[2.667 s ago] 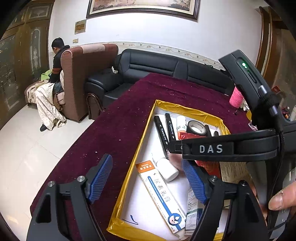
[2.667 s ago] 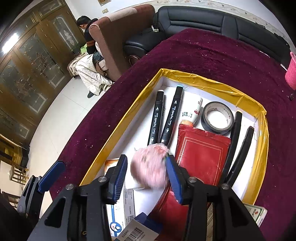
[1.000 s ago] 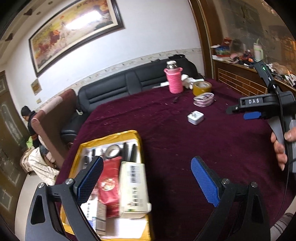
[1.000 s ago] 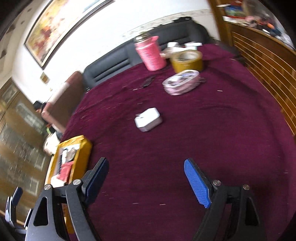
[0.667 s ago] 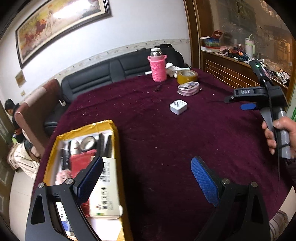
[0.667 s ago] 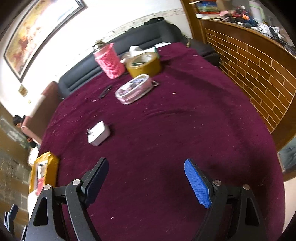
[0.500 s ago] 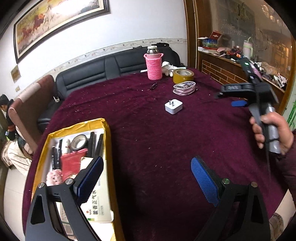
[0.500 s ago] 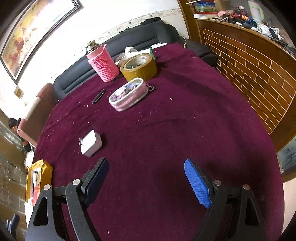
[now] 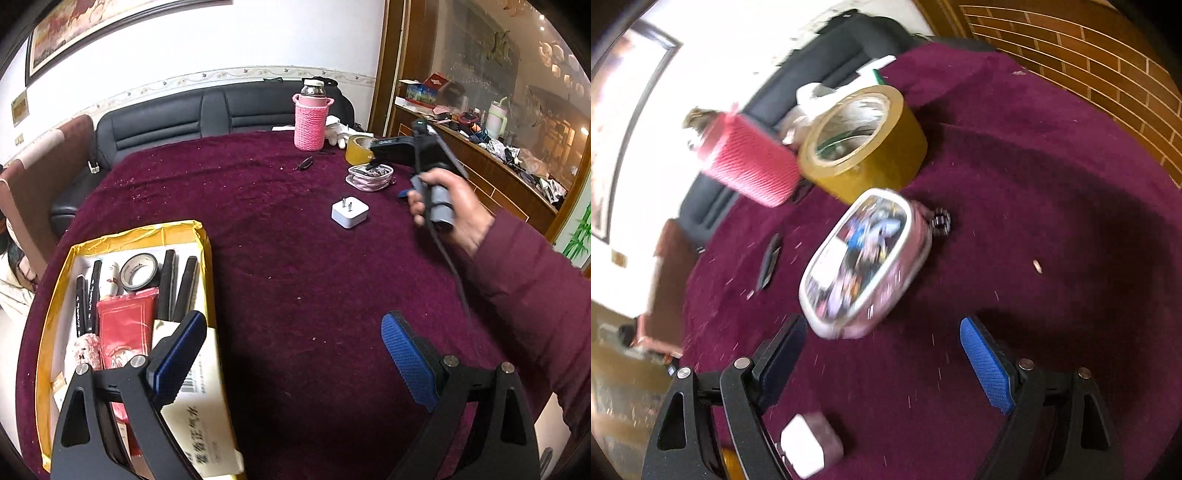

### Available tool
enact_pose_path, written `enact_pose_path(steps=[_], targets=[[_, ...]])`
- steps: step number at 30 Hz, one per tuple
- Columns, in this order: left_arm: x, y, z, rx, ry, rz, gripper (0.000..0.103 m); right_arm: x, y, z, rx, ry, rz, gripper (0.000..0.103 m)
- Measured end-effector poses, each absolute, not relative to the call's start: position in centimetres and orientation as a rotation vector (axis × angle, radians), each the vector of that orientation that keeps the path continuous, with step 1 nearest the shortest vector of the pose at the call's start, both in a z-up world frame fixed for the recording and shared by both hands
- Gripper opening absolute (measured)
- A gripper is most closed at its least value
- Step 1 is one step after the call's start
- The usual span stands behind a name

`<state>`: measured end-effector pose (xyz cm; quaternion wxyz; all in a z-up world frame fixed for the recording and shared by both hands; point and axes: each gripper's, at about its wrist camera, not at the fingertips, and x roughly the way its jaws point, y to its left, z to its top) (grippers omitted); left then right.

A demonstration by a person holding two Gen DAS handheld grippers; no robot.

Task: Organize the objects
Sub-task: 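Grasp the clear cartoon-printed pencil case with right gripper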

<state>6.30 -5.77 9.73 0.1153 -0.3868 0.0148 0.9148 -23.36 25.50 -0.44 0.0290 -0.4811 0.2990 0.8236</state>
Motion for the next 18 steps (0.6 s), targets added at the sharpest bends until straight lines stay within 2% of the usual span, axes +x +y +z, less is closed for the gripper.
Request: enact_pose_path(steps=[3, 5, 8, 10, 13, 18], targets=[[5.7, -6.5, 9.5, -1.138, 0.032, 2.667, 0.095, -25.2, 24.1, -0.1, -1.47, 0.864, 2.531, 0.092], [5.3, -6.8, 9.4, -1.147, 0.011, 2.657, 0.095, -26.5, 22.5, -0.3, -1.495, 0.782, 2.518, 0.096], [4.8, -7.1, 9.1, -1.16, -0.015, 2.647, 0.095, -27.9, 19.9, -0.5, -1.518, 0.515, 2.501, 0.098], [4.4, -7.1, 8.9, -1.18, -0.035, 2.633, 0.095, -28.3, 18.4, -0.7, -1.522, 0.318, 2.484, 0.091], [4.2, -7.3, 8.8, -1.196, -0.064, 2.614, 0.095, -27.1, 18.6, -0.5, -1.486, 0.339, 2.507, 0.083], [3.2, -6.8, 9.7, -1.204, -0.073, 2.573, 0.095, -22.4, 21.1, -0.1, -1.517, 0.393, 2.55, 0.082]])
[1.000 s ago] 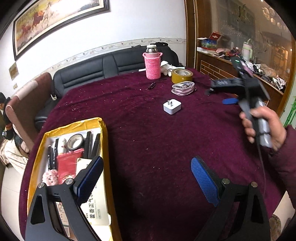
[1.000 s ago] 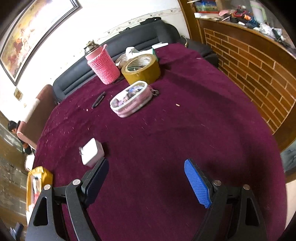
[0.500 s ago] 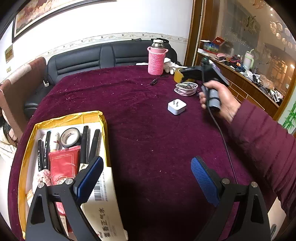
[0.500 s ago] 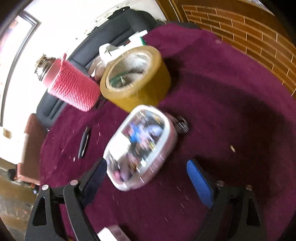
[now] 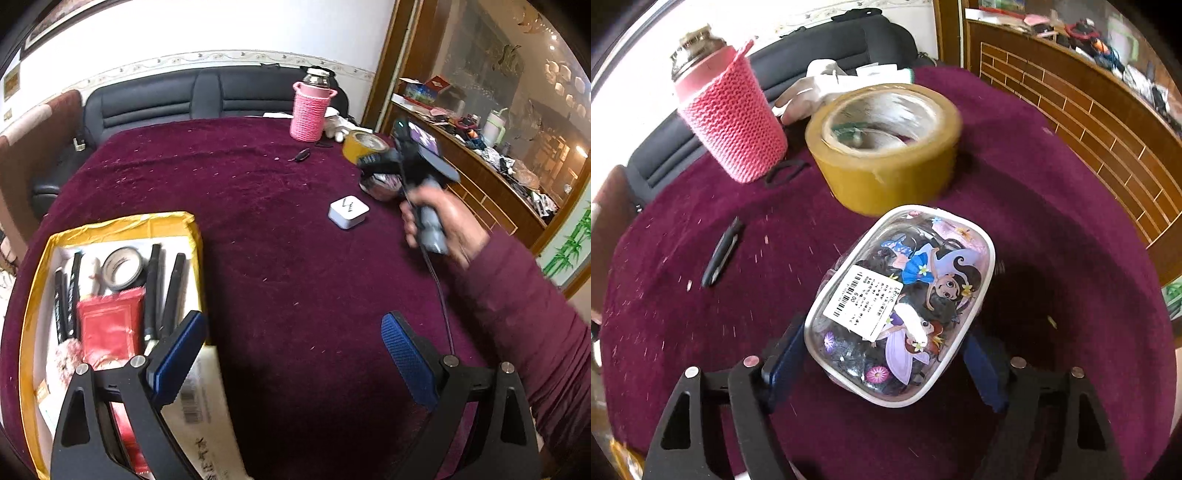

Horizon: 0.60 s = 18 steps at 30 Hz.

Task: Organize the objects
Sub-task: 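Grasp the clear cartoon-printed pencil case with right gripper, then grasp the white plug charger with left gripper while right gripper lifts the pencil case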

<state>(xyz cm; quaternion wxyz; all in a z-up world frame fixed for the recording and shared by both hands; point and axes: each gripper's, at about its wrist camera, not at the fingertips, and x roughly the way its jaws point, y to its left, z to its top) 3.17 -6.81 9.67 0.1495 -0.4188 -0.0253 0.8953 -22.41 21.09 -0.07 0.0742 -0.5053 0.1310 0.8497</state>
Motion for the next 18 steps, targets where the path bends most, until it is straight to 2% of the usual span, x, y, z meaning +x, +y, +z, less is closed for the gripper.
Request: enact_pose_path(steps=[4, 10, 15, 18], targets=[[1.1, -4.3, 10.4, -1.206, 0.024, 2.53, 0.095, -15.9, 22.8, -0.1, -1.558, 0.357, 2.596, 0.083], [-4.6, 3.4, 8.8, -1.15, 0.421, 2.524, 0.095, -7.3, 24.3, -0.3, -1.499, 0.406, 2.714, 0.083], [-10.3, 7.6, 4.7, -1.15, 0.658, 2.496, 0.095, -6.8, 25.1, -0.4, -1.449, 0.456, 2.785, 0.085], [-12.6, 9.6, 2.7, -1.147, 0.773, 2.472, 0.095, -7.0, 24.7, -0.4, -1.438, 0.423, 2.804, 0.085]])
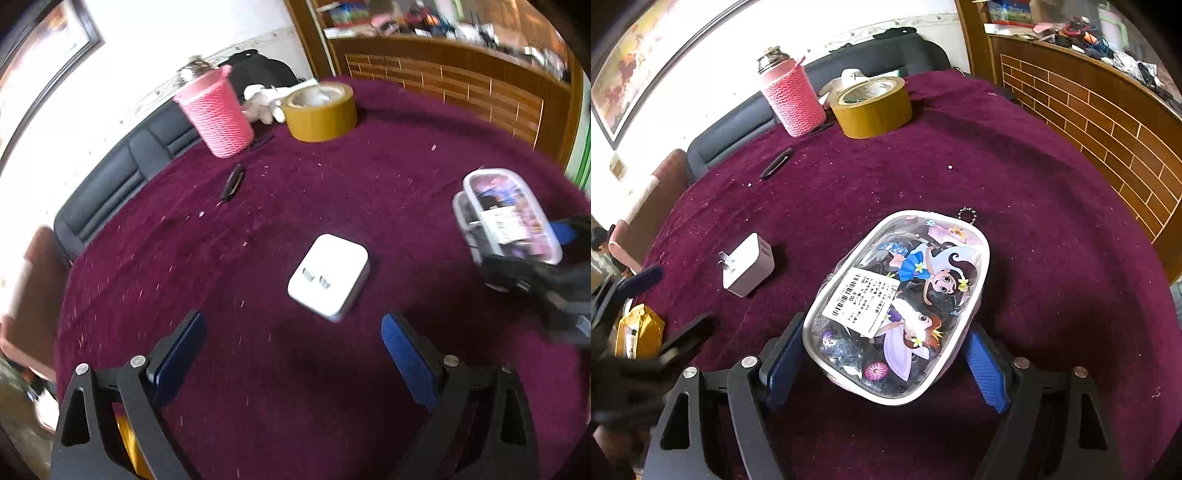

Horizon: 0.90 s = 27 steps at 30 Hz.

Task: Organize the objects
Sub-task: 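Grasp the white plug charger with left gripper while right gripper lifts the pencil case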

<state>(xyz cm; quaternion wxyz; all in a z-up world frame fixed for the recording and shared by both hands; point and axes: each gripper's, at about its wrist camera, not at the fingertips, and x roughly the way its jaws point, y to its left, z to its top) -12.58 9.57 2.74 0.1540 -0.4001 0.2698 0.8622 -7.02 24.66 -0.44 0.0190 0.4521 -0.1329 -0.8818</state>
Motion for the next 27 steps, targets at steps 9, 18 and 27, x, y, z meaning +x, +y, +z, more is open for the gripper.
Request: enact_pose_path(steps=[9, 18, 27], targets=[[-15.8, 11.8, 1.1, -1.214, 0.665, 2.429, 0.083, -7.2, 25.1, -0.5, 1.404, -0.447, -2.727, 0.086], [-13.5, 9.0, 3.5, -1.303, 0.426, 2.439, 0.054, -7.3, 24.2, -0.7, 1.368, -0.401, -2.768, 0.094], [-6.4, 1.0, 10.2, -1.196, 0.176, 2.552, 0.055, -7.1, 24.6, -0.7, 1.321, -0.395, -2.819, 0.085]])
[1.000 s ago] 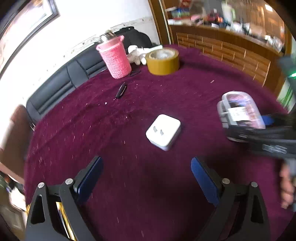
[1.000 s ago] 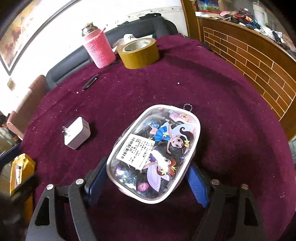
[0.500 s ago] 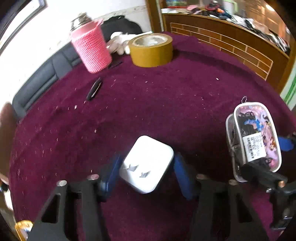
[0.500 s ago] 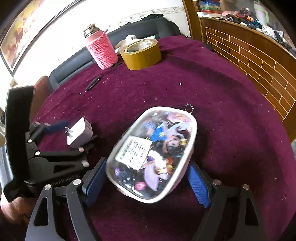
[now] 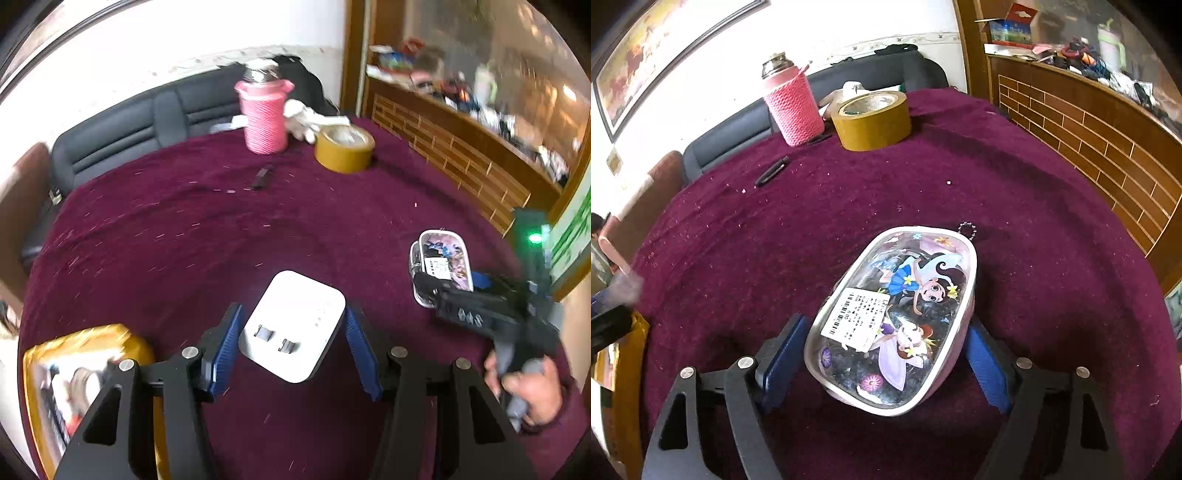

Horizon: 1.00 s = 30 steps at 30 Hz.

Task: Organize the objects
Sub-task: 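Grasp the white plug charger with left gripper while right gripper lifts the pencil case, then carry the plug over the tray with left gripper while right gripper carries the pencil case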

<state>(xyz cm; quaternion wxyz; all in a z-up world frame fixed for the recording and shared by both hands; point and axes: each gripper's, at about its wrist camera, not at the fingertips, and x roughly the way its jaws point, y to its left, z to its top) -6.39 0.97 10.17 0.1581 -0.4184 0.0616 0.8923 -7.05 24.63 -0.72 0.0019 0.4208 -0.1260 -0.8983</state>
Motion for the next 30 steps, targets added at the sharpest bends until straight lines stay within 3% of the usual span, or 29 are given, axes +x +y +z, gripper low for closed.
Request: enact_pose_path(steps=[5, 10, 13, 25, 30], targets=[[-2.5, -5.2, 12.4, -1.164, 0.086, 2.65, 0.055, -7.0, 25.2, -0.5, 1.323, -0.477, -2.791, 0.082], [0.2, -12.4, 13.4, -1.158, -0.017, 2.747, 0.055, -6.3, 27.0, -0.2, 1.312, -0.835, -2.57, 0.082], [1.2, -16.3, 13.0, -1.18, -0.104, 2.783, 0.055, -5.5, 26.4, 0.5, 1.292, -0.944, -2.457, 0.082], [4.1, -25.5, 10.0, -1.231, -0.267, 2.877, 0.055, -4.3, 15.6, 6.1, 1.243, -0.772, -2.335, 0.082], [5.8, -27.0, 9.9, -1.214, -0.228, 2.91, 0.055, -4.1, 10.4, 7.3, 1.24, -0.679, -2.281, 0.083]])
